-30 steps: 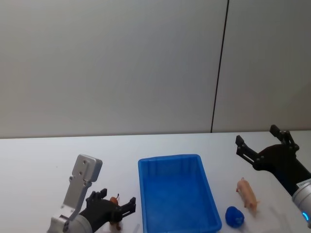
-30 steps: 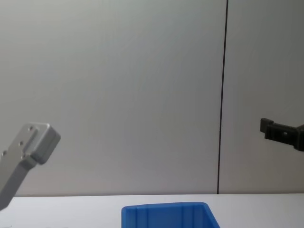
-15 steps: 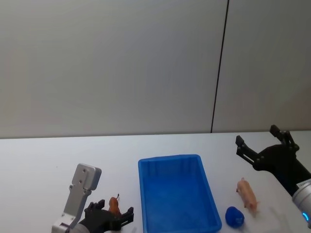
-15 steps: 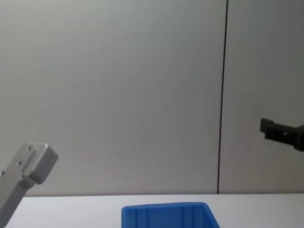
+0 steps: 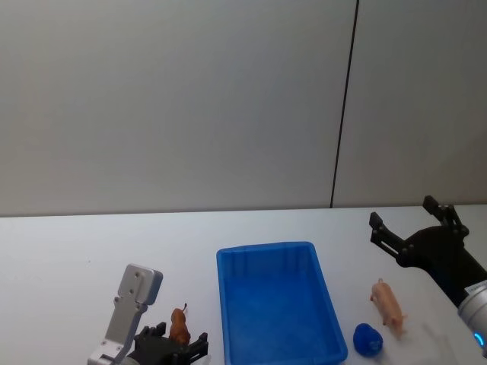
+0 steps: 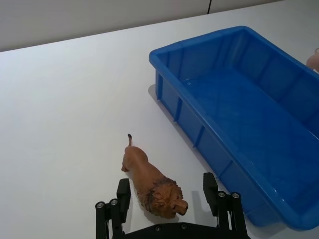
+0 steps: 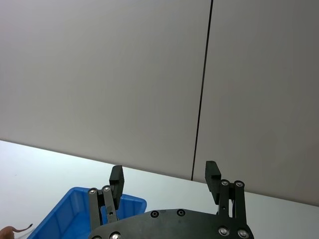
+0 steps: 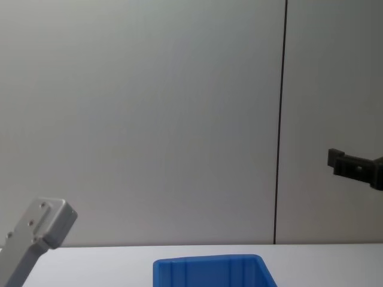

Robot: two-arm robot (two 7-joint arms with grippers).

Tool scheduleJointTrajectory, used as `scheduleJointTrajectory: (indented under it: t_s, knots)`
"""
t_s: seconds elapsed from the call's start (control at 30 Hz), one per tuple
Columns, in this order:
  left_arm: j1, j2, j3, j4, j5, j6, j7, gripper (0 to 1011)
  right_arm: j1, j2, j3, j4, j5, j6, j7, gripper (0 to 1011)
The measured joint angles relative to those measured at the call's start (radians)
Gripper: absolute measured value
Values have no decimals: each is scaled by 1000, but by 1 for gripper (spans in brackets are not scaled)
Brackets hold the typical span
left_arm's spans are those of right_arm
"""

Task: Pick up the two dolls from the table and place them into the box.

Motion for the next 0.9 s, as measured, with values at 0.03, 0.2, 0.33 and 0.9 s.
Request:
scheduleJointTrajectory:
  t_s: [0.03,0.2,0.33,0.9]
  knots:
    - [-2,-2,1,5,3,0,-1,934,0,0,0,0,0,0,0,1001]
    - [-6,-9,3,18,13,-1,-2,823,0,0,0,0,0,0,0,1001]
    - [-9,-14,5,26,25,-3,-1,703,0,0,0,0,0,0,0,1001]
    - [6,-6,3,-24,96,18,74,432,0,0,0,0,0,0,0,1001]
